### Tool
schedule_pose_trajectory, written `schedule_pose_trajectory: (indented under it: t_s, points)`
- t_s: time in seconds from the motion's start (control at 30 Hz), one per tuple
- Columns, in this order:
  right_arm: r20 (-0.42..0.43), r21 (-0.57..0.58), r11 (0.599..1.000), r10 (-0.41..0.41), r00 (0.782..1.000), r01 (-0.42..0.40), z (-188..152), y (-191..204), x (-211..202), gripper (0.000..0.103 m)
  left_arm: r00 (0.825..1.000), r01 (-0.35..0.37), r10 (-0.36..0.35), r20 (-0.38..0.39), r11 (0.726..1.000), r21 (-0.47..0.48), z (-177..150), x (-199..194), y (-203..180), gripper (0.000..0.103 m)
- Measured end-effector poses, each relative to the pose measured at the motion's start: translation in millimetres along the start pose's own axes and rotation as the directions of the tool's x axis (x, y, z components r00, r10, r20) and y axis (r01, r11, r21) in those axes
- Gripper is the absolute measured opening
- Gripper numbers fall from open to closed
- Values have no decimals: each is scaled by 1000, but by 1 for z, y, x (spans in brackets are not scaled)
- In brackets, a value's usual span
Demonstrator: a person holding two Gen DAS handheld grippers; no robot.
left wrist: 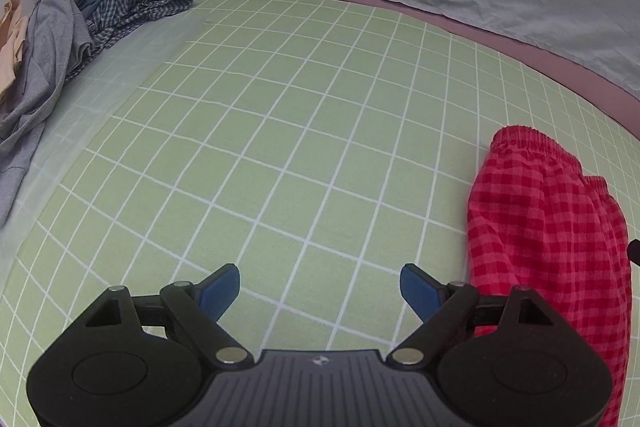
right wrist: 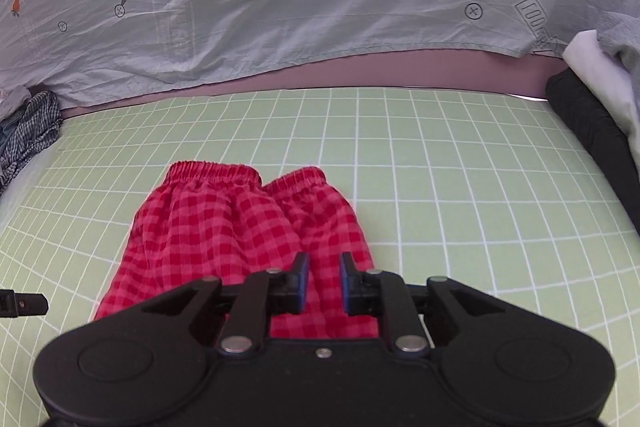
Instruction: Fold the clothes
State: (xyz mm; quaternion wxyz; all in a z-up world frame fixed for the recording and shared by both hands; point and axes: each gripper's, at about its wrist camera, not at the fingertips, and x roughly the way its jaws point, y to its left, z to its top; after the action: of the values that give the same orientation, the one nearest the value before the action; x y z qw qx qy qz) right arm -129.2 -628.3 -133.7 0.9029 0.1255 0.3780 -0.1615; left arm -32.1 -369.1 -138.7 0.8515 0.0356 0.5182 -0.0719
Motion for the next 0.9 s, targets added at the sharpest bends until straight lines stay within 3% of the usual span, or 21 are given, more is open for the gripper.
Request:
schedule_pose_trajectory:
  t_s: [0.1, 0.27, 0.33, 0.4, 0.53, 0.73, 0.83, 0.9]
  points:
    - [-16, 1, 999, 48, 999, -48, 11, 4, 18, 22, 1000, 3, -3, -10, 1000, 23, 8, 11, -9, 88]
    - [-16, -9, 998, 63, 998, -63, 14, 6, 25, 22, 1000, 18, -17, -18, 998, 57, 15, 21, -21, 88]
    - [-15, -13, 998, 67, 998, -67, 15, 7, 27, 17, 1000, 21, -21, -13, 998, 66, 17, 23, -24, 88]
    - [-14, -18, 997, 71, 997, -72, 15, 8, 29, 1, 1000, 21, -21, -8, 997, 68, 17, 23, -25, 88]
    - [7, -24, 997, 74, 997, -73, 17, 9, 27, 0, 1000, 20, -20, 1, 998, 61, 12, 21, -24, 88]
    - [142, 32, 998, -61, 988, 57, 16, -11, -7, 0, 1000, 15, -15, 3, 999, 47, 0, 17, -23, 88]
    - [66, 60, 989, -142, 988, 138, 8, -28, 8, 2, 1000, 23, -23, -3, 999, 48, -8, 16, -22, 88]
    - [37, 89, 983, -164, 986, 160, 3, -35, 8, 9, 1000, 27, -27, -4, 998, 49, -13, 13, -20, 88]
